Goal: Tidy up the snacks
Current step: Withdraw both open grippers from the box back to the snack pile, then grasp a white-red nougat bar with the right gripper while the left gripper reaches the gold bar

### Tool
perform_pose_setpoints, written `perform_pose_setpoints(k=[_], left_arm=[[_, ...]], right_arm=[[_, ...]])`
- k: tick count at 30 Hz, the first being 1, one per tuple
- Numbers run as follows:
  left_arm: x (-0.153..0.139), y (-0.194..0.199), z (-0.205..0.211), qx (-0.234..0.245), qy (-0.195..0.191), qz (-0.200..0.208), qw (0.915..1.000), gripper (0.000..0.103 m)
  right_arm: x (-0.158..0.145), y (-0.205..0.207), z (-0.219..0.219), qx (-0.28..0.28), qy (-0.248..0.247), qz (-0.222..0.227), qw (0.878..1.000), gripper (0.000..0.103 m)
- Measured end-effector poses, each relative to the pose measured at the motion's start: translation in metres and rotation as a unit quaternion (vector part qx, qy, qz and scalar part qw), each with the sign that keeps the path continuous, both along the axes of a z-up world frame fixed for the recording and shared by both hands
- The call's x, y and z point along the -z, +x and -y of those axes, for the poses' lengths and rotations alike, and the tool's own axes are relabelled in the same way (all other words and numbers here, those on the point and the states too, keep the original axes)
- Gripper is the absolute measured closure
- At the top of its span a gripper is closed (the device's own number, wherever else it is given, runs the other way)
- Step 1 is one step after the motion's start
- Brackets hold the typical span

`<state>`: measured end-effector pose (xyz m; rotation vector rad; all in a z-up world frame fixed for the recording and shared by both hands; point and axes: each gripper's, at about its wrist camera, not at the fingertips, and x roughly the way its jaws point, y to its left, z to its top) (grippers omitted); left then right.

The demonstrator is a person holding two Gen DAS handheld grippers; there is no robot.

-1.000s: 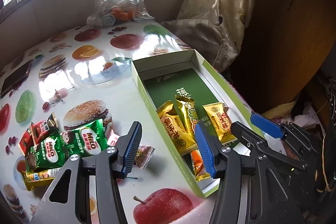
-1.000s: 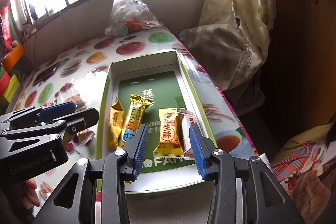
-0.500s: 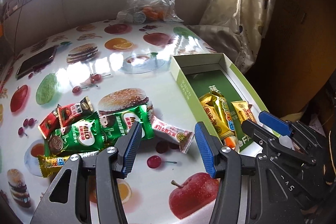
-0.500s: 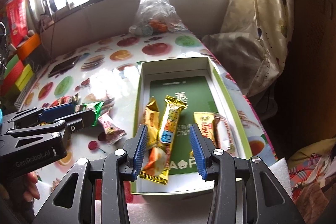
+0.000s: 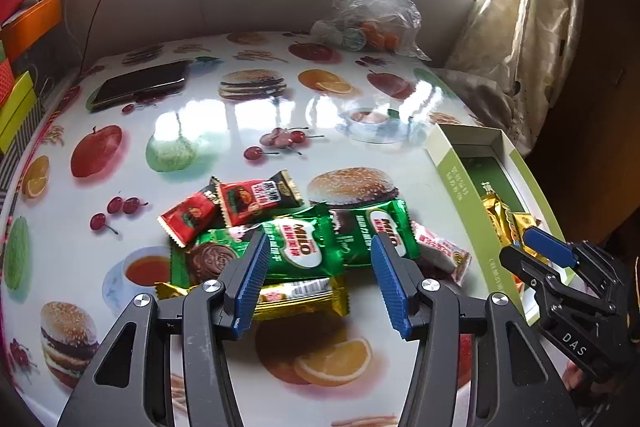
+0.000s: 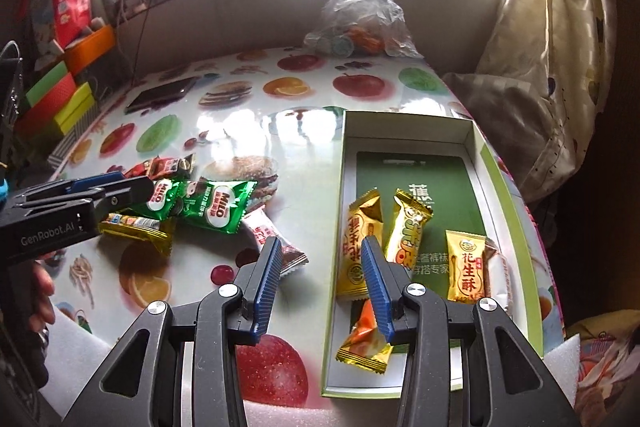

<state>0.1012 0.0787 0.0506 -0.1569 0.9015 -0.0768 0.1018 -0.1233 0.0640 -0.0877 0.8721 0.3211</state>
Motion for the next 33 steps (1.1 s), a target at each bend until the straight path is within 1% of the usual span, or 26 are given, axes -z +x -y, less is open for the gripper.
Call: perform_pose_setpoints(k=[7,12,15,24,27,29,33], left_arm=[[0.008,-0.004,-0.028,-0.025,0.002,-0.009,0.9996,0.049],[0.011,-0.006,-0.040,-0.032,0.002,-0.012,0.9994,0.049],[0.013,-0.006,-0.046,-0.037,0.002,-0.015,0.9992,0.049],[0.028,-0.009,-0.060,-0.053,0.003,-0.035,0.9980,0.049],[0.032,-0.011,-0.061,-0.051,0.003,-0.039,0.9979,0.049],[0.035,-0.012,-0.061,-0.049,0.002,-0.042,0.9979,0.049],[0.035,-0.015,-0.061,-0.044,0.002,-0.040,0.9982,0.049]], right_arm=[[0.014,0.010,-0.020,-0.033,-0.014,-0.016,0.999,0.063],[0.020,0.015,-0.036,-0.068,-0.023,-0.023,0.997,0.063],[0.024,0.017,-0.045,-0.080,-0.037,-0.028,0.996,0.063],[0.039,0.023,-0.061,-0.095,-0.071,-0.039,0.992,0.063],[0.040,0.024,-0.062,-0.090,-0.074,-0.036,0.993,0.063],[0.041,0.025,-0.062,-0.088,-0.076,-0.035,0.993,0.066],[0.041,0.027,-0.062,-0.081,-0.080,-0.033,0.993,0.067]])
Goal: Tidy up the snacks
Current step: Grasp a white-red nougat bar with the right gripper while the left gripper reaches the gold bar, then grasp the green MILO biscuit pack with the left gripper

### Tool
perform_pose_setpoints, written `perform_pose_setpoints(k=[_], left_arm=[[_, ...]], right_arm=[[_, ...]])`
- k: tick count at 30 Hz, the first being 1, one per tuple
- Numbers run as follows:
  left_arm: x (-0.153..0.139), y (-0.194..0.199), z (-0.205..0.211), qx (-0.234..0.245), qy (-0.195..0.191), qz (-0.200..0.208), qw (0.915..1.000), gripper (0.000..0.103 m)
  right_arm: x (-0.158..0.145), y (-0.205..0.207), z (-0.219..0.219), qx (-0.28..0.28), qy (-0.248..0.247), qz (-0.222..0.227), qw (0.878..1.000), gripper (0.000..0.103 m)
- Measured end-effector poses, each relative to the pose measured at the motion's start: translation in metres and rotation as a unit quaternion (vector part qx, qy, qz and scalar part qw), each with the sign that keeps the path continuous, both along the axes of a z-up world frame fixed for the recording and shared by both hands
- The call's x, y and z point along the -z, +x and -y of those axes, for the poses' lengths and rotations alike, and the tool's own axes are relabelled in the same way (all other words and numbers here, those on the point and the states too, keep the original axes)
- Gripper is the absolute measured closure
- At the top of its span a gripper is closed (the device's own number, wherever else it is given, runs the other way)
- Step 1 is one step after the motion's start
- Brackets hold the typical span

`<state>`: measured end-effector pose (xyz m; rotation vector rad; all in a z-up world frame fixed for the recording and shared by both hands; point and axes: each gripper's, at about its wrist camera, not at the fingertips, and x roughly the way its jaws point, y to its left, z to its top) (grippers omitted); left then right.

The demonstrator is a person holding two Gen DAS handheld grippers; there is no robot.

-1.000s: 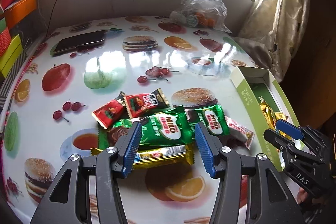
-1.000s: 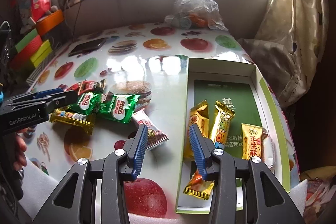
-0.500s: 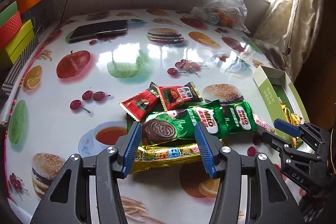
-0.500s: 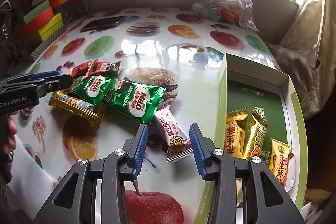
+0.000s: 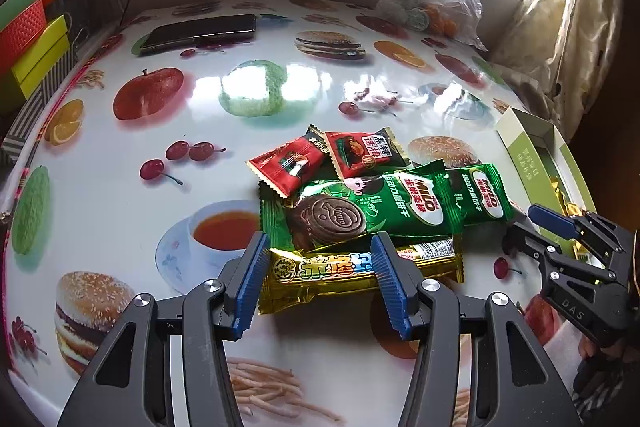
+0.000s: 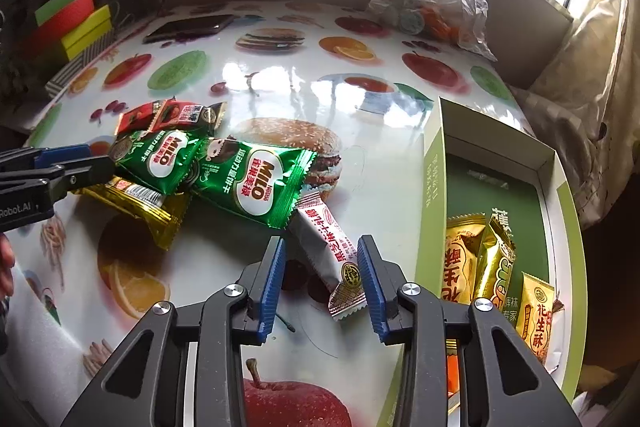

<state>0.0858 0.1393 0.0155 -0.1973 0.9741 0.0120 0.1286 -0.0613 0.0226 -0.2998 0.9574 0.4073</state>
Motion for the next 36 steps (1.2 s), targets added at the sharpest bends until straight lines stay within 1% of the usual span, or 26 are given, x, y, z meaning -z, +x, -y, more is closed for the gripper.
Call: perform_pose_setpoints(k=[6,9,11,13,15,18,24,26,29,31,32,34,36], left_arm=[[-0.001,0.002,0.003,0.017,0.021,0.003,0.9996,0.049],[-0.001,0.004,0.000,0.016,0.015,0.001,0.9998,0.049],[0.000,0.004,0.000,0.020,0.010,0.000,0.9997,0.049],[0.001,0.001,0.002,0.027,0.004,-0.003,0.9996,0.049],[0.003,-0.001,0.002,0.029,-0.002,-0.011,0.9995,0.049],[0.007,-0.007,0.005,0.032,0.004,-0.020,0.9993,0.049],[0.011,-0.017,0.009,0.040,-0.001,-0.025,0.9989,0.049],[0.009,-0.018,0.008,0.040,0.002,-0.022,0.9990,0.049],[0.002,-0.017,0.007,0.039,0.029,-0.008,0.9988,0.049],[-0.004,-0.014,0.006,0.047,0.033,0.007,0.9983,0.049],[-0.005,-0.011,0.005,0.050,0.031,0.010,0.9982,0.049],[-0.007,-0.004,0.003,0.053,0.042,0.009,0.9977,0.049],[-0.008,0.002,0.002,0.062,0.049,0.017,0.9967,0.049]], right_arm=[[0.008,0.004,-0.004,0.000,-0.017,-0.004,1.000,0.067],[0.008,0.004,-0.004,0.001,-0.007,-0.006,1.000,0.067],[0.008,0.004,-0.003,0.001,0.001,-0.011,1.000,0.076],[0.008,0.001,-0.004,-0.001,0.007,-0.013,1.000,0.080],[0.008,-0.002,-0.005,-0.002,0.006,-0.013,1.000,0.081],[0.008,-0.006,-0.004,0.000,0.017,-0.020,1.000,0.082],[0.007,-0.015,0.001,0.005,0.053,-0.042,0.998,0.083],[0.007,-0.018,0.002,0.002,0.064,-0.052,0.997,0.083],[0.006,-0.024,0.003,-0.004,0.078,-0.066,0.995,0.083],[0.006,-0.027,0.003,-0.008,0.078,-0.069,0.995,0.083],[0.006,-0.028,0.003,-0.007,0.074,-0.068,0.995,0.083],[0.006,-0.029,0.003,-0.003,0.069,-0.065,0.996,0.083],[0.006,-0.029,0.004,-0.001,0.068,-0.065,0.996,0.083]])
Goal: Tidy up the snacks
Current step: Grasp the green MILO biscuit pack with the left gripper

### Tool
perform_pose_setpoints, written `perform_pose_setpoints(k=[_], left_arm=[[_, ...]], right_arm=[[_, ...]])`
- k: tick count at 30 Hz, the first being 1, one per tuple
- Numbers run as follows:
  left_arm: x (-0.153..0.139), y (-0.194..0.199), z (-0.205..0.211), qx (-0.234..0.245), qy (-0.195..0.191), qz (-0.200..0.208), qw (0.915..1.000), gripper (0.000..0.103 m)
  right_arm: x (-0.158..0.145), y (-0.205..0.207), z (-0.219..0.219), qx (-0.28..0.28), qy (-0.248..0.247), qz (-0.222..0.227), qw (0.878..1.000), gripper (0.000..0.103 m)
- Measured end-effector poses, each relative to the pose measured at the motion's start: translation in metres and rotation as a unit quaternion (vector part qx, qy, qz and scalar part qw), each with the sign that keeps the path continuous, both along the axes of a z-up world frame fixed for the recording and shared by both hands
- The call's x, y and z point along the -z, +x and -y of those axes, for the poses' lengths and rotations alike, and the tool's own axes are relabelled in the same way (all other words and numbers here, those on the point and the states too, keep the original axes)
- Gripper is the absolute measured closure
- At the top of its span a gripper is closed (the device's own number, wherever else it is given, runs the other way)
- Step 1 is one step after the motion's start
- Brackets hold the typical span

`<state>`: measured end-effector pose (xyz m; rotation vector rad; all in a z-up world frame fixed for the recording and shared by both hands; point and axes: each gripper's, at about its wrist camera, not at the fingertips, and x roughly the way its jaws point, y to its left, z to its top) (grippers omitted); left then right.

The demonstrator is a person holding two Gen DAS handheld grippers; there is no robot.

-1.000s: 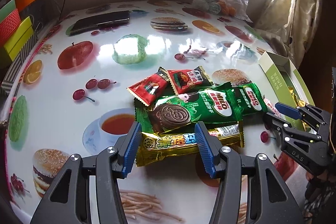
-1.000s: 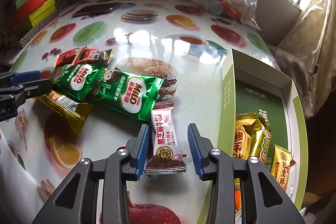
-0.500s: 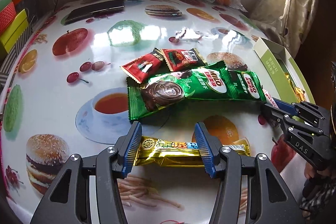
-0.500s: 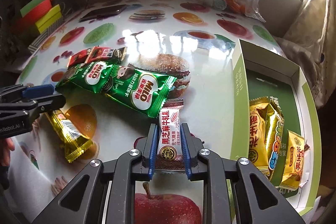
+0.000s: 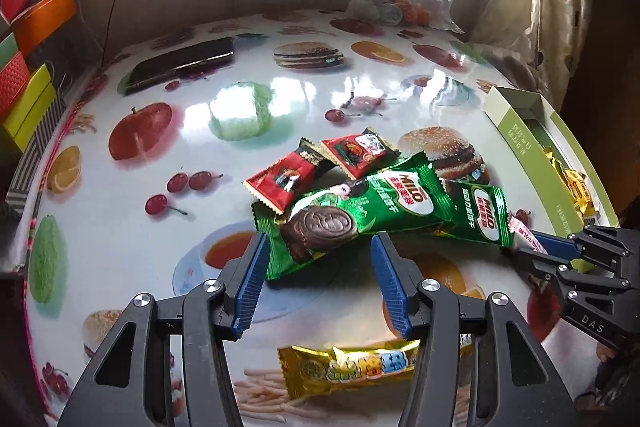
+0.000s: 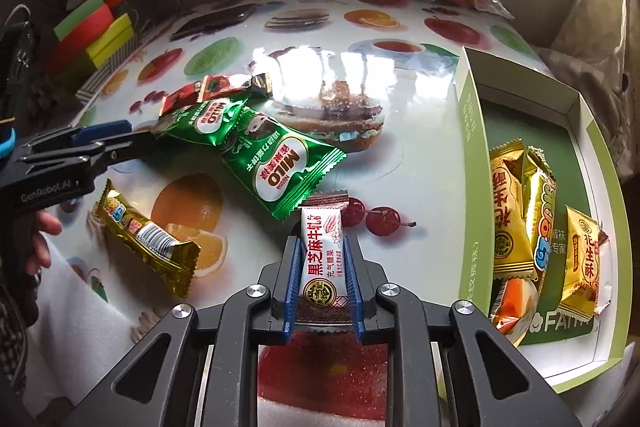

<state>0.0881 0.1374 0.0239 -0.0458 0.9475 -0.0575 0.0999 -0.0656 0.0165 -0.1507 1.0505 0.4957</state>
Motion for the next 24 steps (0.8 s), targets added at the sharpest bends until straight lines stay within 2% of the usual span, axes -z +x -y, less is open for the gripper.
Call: perform_pose_setpoints(k=[5,10,13,17,24], left_arm=[[0.001,0.016,0.006,0.041,0.025,-0.005,0.9988,0.049],[0.003,0.024,0.020,0.095,0.049,-0.005,0.9943,0.049],[0.002,0.030,0.023,0.109,0.061,-0.002,0.9921,0.047],[0.002,0.037,0.026,0.131,0.062,-0.002,0.9894,0.047],[0.004,0.036,0.028,0.173,0.039,-0.019,0.9839,0.047]], right_arm=[[0.000,0.000,-0.001,-0.001,-0.003,0.000,1.000,0.083],[0.000,0.002,0.000,0.001,-0.002,-0.001,1.000,0.083],[0.001,0.003,0.000,0.003,-0.003,-0.001,1.000,0.083],[0.001,0.005,0.000,0.002,-0.003,-0.001,1.000,0.083],[0.002,0.007,0.000,0.005,-0.001,-0.001,1.000,0.083]])
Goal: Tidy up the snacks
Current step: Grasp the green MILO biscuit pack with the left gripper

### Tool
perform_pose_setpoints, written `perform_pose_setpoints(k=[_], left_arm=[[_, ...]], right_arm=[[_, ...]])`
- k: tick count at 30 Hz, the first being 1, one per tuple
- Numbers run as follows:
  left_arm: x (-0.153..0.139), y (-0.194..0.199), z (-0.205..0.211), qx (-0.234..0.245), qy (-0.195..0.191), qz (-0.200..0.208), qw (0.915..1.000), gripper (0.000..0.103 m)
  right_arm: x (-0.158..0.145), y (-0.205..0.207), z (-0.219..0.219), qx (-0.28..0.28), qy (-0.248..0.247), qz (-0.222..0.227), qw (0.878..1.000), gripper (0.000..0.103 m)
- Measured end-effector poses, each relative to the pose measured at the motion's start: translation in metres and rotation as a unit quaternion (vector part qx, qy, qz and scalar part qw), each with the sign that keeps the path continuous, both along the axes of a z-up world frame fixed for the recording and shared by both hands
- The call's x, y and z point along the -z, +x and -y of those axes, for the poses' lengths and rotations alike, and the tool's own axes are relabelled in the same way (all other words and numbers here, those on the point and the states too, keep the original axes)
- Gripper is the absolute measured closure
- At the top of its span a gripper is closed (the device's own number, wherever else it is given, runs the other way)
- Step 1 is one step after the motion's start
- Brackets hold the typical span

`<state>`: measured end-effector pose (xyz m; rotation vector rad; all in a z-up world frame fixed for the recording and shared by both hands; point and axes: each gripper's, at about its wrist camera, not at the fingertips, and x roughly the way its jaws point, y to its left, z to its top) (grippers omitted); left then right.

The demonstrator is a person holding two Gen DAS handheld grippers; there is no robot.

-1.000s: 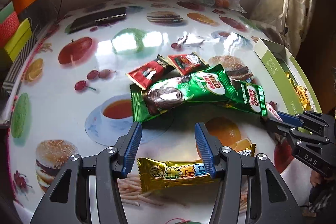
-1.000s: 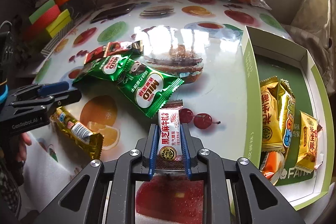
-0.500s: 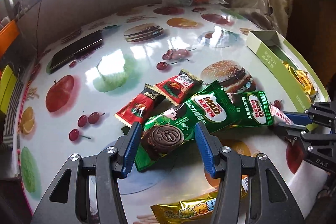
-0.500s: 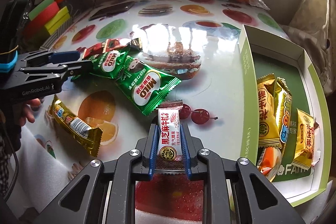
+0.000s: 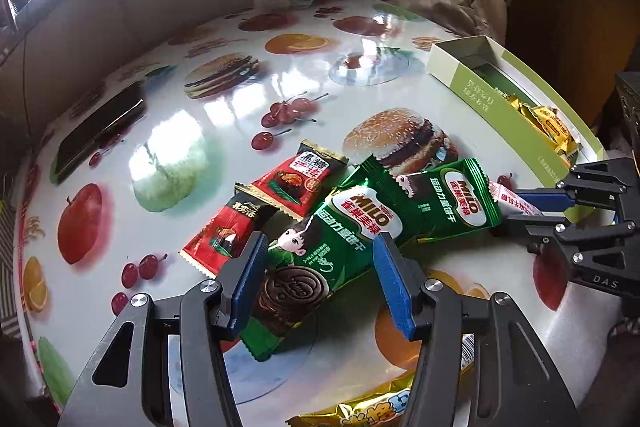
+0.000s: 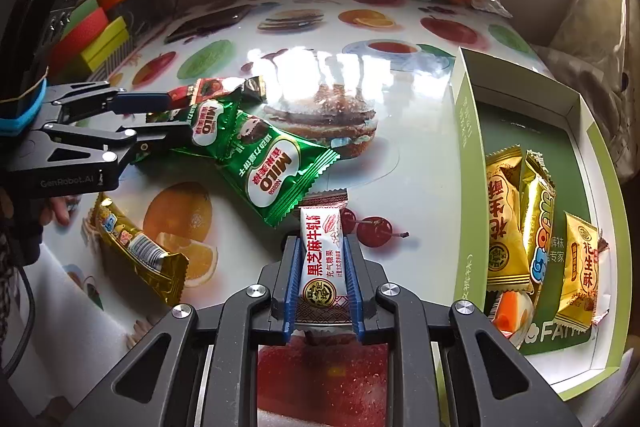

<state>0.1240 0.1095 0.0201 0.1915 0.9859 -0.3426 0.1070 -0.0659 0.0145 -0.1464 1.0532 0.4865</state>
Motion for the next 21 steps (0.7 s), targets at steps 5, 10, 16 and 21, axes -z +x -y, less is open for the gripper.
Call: perform_pose_setpoints(k=[5,10,16,21], left_arm=[[0.000,-0.002,0.004,0.019,0.017,0.005,0.9997,0.047],[0.001,-0.007,0.006,0.045,0.044,0.004,0.9980,0.047],[0.004,-0.002,-0.003,0.034,0.035,0.004,0.9988,0.047],[0.006,0.008,0.002,0.038,0.032,0.004,0.9988,0.047]], right_arm=[[0.000,0.001,0.001,0.004,0.004,-0.001,1.000,0.083],[-0.001,0.000,0.002,0.005,0.003,-0.001,1.000,0.083],[-0.001,0.000,0.002,0.006,0.001,0.001,1.000,0.083],[0.000,-0.001,0.001,0.005,-0.001,0.001,1.000,0.083]])
